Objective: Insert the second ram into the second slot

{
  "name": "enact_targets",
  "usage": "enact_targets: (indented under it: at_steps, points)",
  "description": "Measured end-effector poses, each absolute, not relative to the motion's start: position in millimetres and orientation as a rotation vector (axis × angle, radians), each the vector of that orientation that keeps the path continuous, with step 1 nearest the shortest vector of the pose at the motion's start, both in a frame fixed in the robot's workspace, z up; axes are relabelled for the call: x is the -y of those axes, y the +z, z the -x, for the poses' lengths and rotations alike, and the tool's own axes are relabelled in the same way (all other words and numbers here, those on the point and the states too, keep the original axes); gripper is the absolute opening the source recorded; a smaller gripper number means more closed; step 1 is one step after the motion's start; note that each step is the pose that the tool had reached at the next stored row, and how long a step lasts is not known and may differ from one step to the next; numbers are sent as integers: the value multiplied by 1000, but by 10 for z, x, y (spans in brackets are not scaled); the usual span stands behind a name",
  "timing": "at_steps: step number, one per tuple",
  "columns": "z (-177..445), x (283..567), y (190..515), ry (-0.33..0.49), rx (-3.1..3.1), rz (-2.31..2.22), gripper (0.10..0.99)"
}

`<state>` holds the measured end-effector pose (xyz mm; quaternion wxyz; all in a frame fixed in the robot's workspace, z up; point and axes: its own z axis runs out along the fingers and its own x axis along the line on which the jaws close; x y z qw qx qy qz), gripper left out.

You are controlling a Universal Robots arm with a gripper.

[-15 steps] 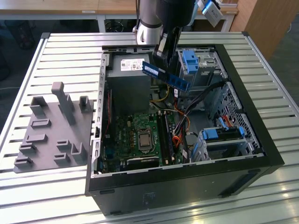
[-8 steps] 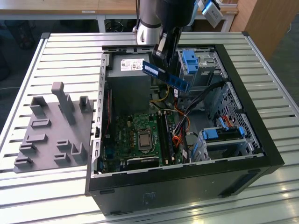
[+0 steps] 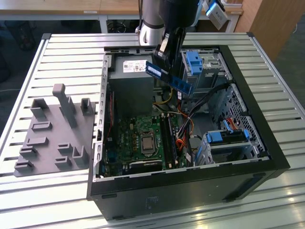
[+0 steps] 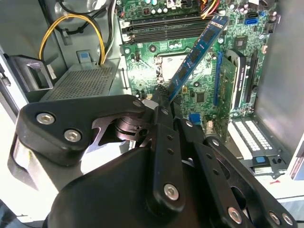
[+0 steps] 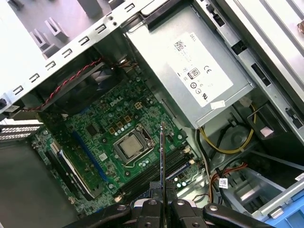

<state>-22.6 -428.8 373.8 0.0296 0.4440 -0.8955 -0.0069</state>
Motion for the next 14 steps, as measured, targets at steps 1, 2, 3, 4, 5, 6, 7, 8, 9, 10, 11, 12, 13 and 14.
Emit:
enact_targets:
  at_steps: [1,2,3,4,5,6,7,8,9,10,11,12,13,14]
  points:
    - [226,4288,3738,-21,2766,-1361,137]
    - [226,4288,3738,-22,2769,-1354,137]
    - [226,4288,3738,-22,2772,-1347,137]
    - [226,4288,3738,-22,2776,-1341,137]
    - [226,4288,3738,-22,2779,-1334,137]
    - [227,4288,3738,-23,2782,-1327,137]
    - [226,4288,3738,-23,2785,-1320,137]
    - [226,4288,3738,-23,2789,-1314,137]
    - [226,4288,3738,-23,2792,-1307,137]
    - [226,4288,3738,-23,2795,-1300,137]
    - [226,4288,3738,-24,2799,-1293,137]
    - [226,4288,3738,-24,2802,-1285,137]
    - [226,4288,3738,-24,2805,-1279,137]
    - [226,4288,3738,-24,2808,-1272,137]
